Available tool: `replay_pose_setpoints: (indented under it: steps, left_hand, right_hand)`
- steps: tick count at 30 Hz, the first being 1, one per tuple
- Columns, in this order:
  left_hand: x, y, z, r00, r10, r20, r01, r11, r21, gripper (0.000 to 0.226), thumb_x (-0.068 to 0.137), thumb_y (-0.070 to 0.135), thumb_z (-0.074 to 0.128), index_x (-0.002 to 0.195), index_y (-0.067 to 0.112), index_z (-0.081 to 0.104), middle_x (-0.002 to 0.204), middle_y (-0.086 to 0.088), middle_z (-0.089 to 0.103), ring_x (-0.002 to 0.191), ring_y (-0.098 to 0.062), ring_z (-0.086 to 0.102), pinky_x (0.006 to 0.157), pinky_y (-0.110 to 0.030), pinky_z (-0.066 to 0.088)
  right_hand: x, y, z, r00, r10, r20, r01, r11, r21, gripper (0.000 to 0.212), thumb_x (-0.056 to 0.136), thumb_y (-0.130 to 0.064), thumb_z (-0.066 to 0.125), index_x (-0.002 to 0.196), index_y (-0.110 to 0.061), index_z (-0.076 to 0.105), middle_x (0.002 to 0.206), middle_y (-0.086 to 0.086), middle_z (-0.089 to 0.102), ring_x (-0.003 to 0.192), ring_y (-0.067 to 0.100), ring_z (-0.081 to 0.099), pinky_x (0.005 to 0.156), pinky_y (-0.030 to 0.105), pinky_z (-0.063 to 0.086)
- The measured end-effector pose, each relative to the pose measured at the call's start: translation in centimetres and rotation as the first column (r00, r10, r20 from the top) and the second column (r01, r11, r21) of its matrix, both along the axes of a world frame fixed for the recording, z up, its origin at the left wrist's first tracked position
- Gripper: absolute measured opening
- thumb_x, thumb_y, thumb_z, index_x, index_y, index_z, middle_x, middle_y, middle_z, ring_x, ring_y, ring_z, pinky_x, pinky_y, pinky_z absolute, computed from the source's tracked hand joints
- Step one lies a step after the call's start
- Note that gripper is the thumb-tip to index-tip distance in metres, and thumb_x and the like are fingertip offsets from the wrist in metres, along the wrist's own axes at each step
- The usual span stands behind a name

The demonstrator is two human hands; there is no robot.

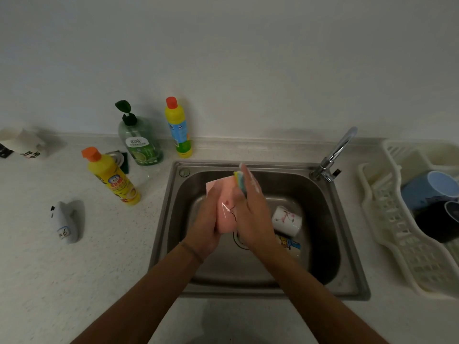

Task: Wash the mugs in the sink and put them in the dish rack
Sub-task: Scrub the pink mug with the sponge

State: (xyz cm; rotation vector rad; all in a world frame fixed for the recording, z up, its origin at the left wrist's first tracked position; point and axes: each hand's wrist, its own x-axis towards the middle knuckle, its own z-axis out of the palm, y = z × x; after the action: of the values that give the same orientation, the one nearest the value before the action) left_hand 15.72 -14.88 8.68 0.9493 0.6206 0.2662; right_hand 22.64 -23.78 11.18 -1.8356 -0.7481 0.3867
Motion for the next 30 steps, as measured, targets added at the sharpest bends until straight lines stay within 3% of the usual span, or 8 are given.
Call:
replay_pose_setpoints:
  steps: [2, 6, 11, 16, 21, 24, 26, 30]
  left_hand:
    - [0.3, 0.1, 0.3, 1.0, 0.025, -0.011, -0.025, 1.0, 0.009, 0.09, 0.079, 0.074, 0.057, 0.146, 0.014, 0.051, 0.133, -0.019, 0.066, 0.124, -0.037, 0.063, 0.104, -0.055, 0.052]
    - [0.6, 1.0, 0.8, 0.999, 0.047, 0.001, -0.047, 0.998, 0.041, 0.099, 0.072, 0.078, 0.059, 0.142, 0.009, 0.055, 0.131, -0.02, 0.067, 0.124, -0.036, 0.063, 0.106, -0.05, 0.051]
    - [0.6, 0.1, 0.3, 0.999, 0.043, -0.032, -0.042, 0.999, 0.019, 0.097, 0.069, 0.078, 0.06, 0.144, 0.017, 0.053, 0.13, -0.016, 0.068, 0.122, -0.035, 0.065, 0.099, -0.051, 0.056]
    - [0.8, 0.8, 0.5, 0.997, 0.079, -0.008, -0.078, 0.994, 0.079, 0.087, 0.082, 0.077, 0.056, 0.138, 0.011, 0.059, 0.129, -0.016, 0.069, 0.122, -0.031, 0.066, 0.102, -0.045, 0.053]
    - [0.8, 0.0, 0.1, 0.996, 0.064, -0.064, -0.062, 0.998, 0.033, 0.088, 0.078, 0.076, 0.061, 0.143, 0.015, 0.055, 0.13, -0.017, 0.069, 0.117, -0.032, 0.068, 0.092, -0.044, 0.059]
    - [1.0, 0.7, 0.3, 0.995, 0.086, -0.043, -0.082, 0.993, 0.082, 0.079, 0.085, 0.072, 0.057, 0.137, 0.013, 0.061, 0.127, -0.016, 0.07, 0.119, -0.031, 0.067, 0.1, -0.047, 0.054]
    - [0.9, 0.8, 0.3, 0.994, 0.095, -0.052, -0.09, 0.992, 0.09, 0.078, 0.084, 0.073, 0.059, 0.134, 0.014, 0.063, 0.126, -0.015, 0.071, 0.121, -0.031, 0.067, 0.105, -0.049, 0.051]
    - [0.9, -0.4, 0.2, 0.99, 0.102, -0.098, -0.1, 0.995, 0.028, 0.09, 0.075, 0.078, 0.064, 0.141, 0.016, 0.057, 0.125, -0.015, 0.072, 0.116, -0.033, 0.069, 0.092, -0.047, 0.059]
  right_hand:
    - [-0.1, 0.2, 0.4, 0.998, -0.056, -0.015, 0.056, 0.998, -0.008, 0.053, 0.104, -0.05, 0.038, 0.153, -0.048, 0.017, 0.156, -0.005, 0.038, 0.13, 0.009, 0.049, 0.107, 0.04, 0.049]
    - [-2.8, 0.2, -1.3, 0.976, 0.044, 0.213, -0.044, 0.999, -0.003, 0.06, 0.104, -0.055, 0.025, 0.159, -0.043, 0.005, 0.168, -0.013, 0.009, 0.154, 0.007, 0.012, 0.125, 0.035, 0.019]
    - [0.9, 0.6, -0.5, 0.995, -0.07, -0.068, 0.07, 0.998, -0.009, 0.057, 0.1, -0.054, 0.033, 0.155, -0.045, 0.021, 0.157, -0.005, 0.035, 0.133, 0.013, 0.049, 0.107, 0.046, 0.049]
    - [-2.1, 0.0, -1.1, 0.939, 0.115, 0.325, -0.1, 0.993, -0.061, 0.057, 0.106, -0.043, 0.029, 0.16, -0.035, 0.012, 0.169, -0.003, 0.013, 0.155, 0.012, 0.008, 0.126, 0.038, 0.014]
    - [1.0, 0.0, -0.4, 1.0, -0.004, -0.021, 0.004, 1.0, -0.001, 0.055, 0.108, -0.04, 0.037, 0.158, -0.044, 0.015, 0.163, -0.006, 0.024, 0.132, -0.002, 0.043, 0.111, 0.035, 0.044]
    - [-1.5, 0.1, -1.1, 0.968, 0.096, 0.231, -0.086, 0.995, -0.056, 0.061, 0.106, -0.041, 0.032, 0.156, -0.051, -0.001, 0.166, -0.024, 0.0, 0.154, 0.008, 0.011, 0.123, 0.031, 0.016]
    - [-1.7, -0.3, -1.8, 0.947, 0.131, 0.293, -0.124, 0.991, -0.042, 0.063, 0.105, -0.04, 0.031, 0.152, -0.058, -0.006, 0.16, -0.037, -0.008, 0.154, 0.005, 0.005, 0.123, 0.03, 0.012]
    - [1.1, 0.1, -1.2, 0.999, -0.022, -0.042, 0.022, 1.0, 0.001, 0.054, 0.107, -0.042, 0.037, 0.157, -0.045, 0.016, 0.154, -0.023, 0.029, 0.131, -0.006, 0.043, 0.113, 0.045, 0.043]
